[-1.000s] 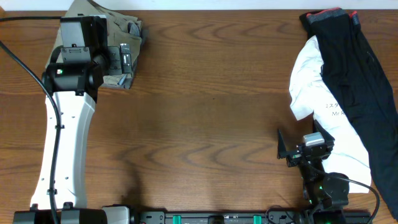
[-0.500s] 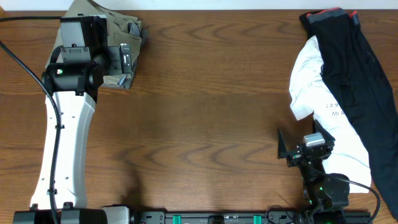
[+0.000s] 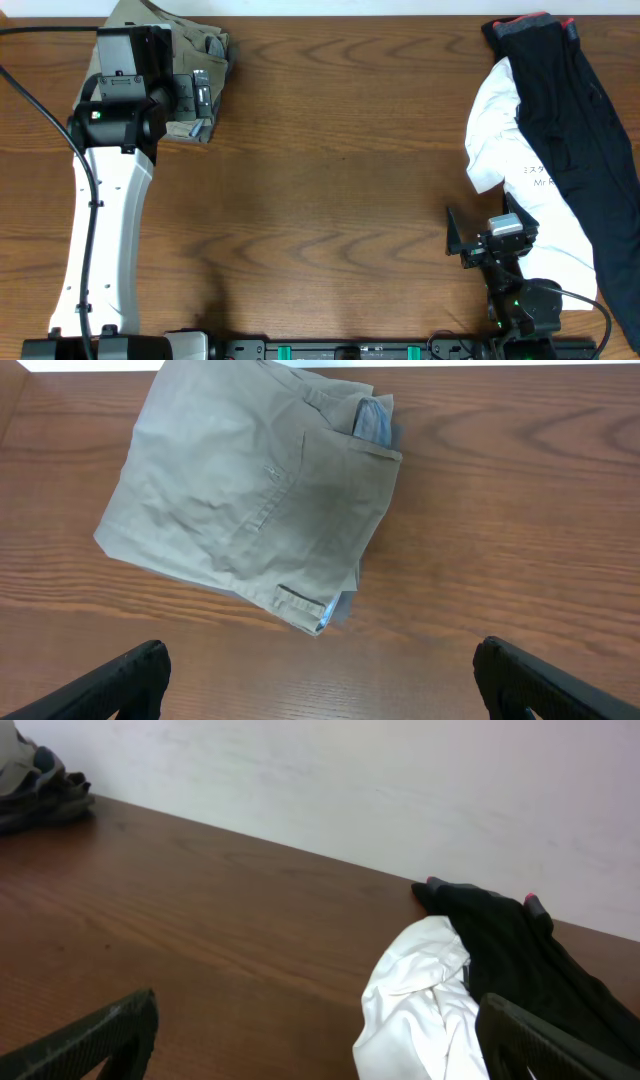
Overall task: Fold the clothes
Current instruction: 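Open the left gripper and pull it back from the stacked shorts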
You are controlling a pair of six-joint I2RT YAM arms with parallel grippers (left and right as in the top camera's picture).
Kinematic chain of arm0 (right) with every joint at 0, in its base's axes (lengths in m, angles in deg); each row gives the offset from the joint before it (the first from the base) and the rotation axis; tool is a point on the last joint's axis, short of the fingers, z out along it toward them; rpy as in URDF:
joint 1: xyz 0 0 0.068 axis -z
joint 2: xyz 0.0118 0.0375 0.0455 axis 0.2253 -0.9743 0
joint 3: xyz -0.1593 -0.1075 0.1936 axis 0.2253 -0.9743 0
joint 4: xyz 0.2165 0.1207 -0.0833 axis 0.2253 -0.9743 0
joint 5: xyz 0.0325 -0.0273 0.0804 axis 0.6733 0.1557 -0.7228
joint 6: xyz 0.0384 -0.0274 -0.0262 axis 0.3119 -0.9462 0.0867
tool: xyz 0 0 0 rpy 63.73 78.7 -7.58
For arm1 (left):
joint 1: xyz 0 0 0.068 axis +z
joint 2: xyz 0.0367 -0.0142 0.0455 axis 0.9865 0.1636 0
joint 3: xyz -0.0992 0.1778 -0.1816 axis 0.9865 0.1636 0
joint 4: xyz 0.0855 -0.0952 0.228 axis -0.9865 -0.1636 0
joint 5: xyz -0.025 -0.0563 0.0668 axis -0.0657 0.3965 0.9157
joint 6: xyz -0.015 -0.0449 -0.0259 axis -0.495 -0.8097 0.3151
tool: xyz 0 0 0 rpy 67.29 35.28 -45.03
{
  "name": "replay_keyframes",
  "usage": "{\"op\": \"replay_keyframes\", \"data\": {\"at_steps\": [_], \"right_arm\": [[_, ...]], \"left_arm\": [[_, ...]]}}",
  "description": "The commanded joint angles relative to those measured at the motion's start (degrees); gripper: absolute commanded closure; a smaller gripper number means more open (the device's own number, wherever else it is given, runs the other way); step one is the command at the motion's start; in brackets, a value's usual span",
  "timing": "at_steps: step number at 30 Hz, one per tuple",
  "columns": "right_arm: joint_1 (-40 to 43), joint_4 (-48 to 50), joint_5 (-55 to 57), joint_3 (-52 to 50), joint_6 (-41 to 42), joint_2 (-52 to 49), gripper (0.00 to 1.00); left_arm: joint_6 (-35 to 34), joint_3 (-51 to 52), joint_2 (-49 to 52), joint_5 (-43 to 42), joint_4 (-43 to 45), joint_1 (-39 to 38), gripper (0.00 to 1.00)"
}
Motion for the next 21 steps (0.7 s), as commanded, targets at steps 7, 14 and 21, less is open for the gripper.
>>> {"op": "replay_keyframes", "data": {"at_steps": [7,14,21], "right_arm": [[-0.37,-0.26,0.57,-0.09,1.03,0.52,0.01],[-0.37,-0.26,0.59,-0.09,1.03,0.52,0.01],[-0.37,-0.26,0.57,-0.09,1.03,0.52,0.01]], "left_arm": [[-0.33,-0.37,-0.2,0.22,-2.27,-0.02,0.02],[-1.84,2.03,-1.44,-9.07,-1.75,-0.13,0.02],[-3.1,16.79,-10.78,-11.82,11.32,-0.13,0.02]]}}
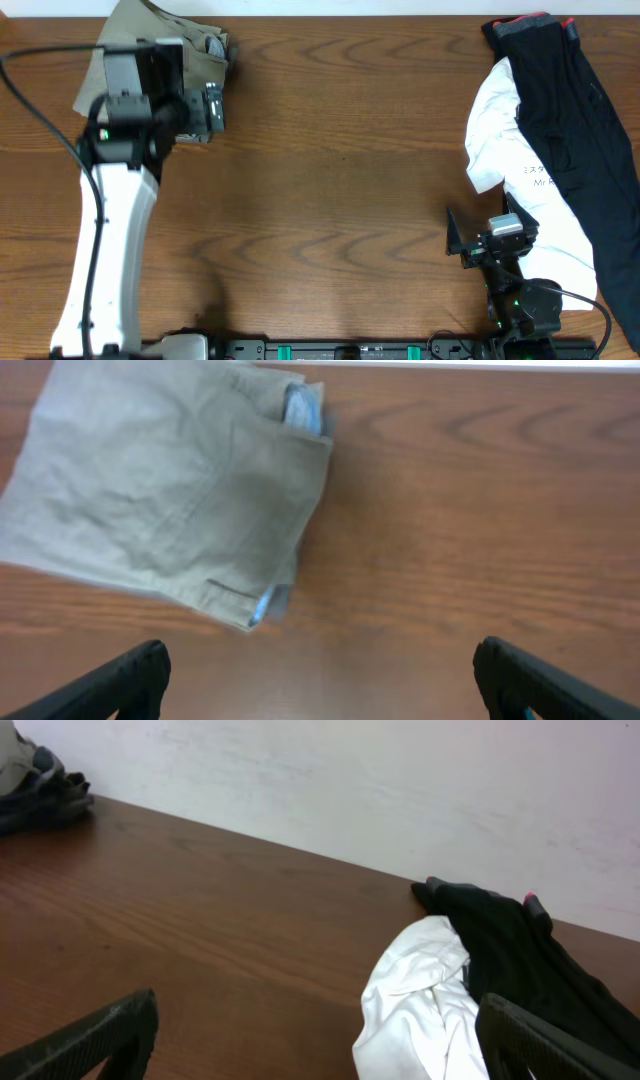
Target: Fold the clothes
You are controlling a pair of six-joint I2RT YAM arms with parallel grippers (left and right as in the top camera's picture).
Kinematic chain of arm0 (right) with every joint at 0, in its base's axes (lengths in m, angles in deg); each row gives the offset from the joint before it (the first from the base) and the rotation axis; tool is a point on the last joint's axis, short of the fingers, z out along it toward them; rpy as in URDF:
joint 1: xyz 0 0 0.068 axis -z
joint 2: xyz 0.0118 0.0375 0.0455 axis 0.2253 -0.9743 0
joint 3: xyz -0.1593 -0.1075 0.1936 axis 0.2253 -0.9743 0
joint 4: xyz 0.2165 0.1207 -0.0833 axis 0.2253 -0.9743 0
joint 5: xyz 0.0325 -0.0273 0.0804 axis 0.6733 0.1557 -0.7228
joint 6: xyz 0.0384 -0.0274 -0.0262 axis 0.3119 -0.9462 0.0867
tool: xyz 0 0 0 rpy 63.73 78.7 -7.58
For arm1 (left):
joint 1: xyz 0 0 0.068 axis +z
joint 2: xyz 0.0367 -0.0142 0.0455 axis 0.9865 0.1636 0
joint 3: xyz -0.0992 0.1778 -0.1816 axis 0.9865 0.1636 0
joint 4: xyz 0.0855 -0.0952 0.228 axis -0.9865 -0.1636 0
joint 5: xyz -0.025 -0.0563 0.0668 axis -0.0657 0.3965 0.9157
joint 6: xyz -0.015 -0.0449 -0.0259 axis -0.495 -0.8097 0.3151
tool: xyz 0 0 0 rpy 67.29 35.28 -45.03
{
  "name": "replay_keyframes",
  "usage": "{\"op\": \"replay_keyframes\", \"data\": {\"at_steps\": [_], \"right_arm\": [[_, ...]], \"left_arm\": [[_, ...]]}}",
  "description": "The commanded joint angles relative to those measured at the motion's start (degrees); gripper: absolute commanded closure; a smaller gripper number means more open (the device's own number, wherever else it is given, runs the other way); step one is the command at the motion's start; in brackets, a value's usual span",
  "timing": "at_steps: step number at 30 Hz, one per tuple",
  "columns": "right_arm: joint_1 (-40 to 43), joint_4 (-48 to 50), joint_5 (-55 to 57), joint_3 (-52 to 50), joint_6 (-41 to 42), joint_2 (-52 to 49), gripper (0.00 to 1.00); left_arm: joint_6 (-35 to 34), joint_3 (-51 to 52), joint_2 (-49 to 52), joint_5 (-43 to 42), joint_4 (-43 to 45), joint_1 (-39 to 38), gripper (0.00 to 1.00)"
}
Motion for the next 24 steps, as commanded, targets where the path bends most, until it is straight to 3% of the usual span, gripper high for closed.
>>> {"op": "replay_keyframes", "data": {"at_steps": [1,15,20,24], "right_arm": [[-0.37,-0.26,0.57,-0.09,1.03,0.5,0.01],[-0.37,-0.26,0.57,-0.09,1.03,0.5,0.01],[-0.37,-0.26,0.57,-0.09,1.03,0.5,0.01],[-0.37,-0.26,0.57,-0.09,1.03,0.5,0.01]], "left_arm": [[-1.38,7.67,-6.29,-2.27,4.85,-0.13,0.02],[-2.58,51.21,-39.87,-3.3,31.34,-0.07,0.02],[-2.89,62.82,-49.35,-3.3,40.61,-0.09,0.02],[-2.84,68.87,-56.87,-3.28,42.45,-0.07,0.02]]}}
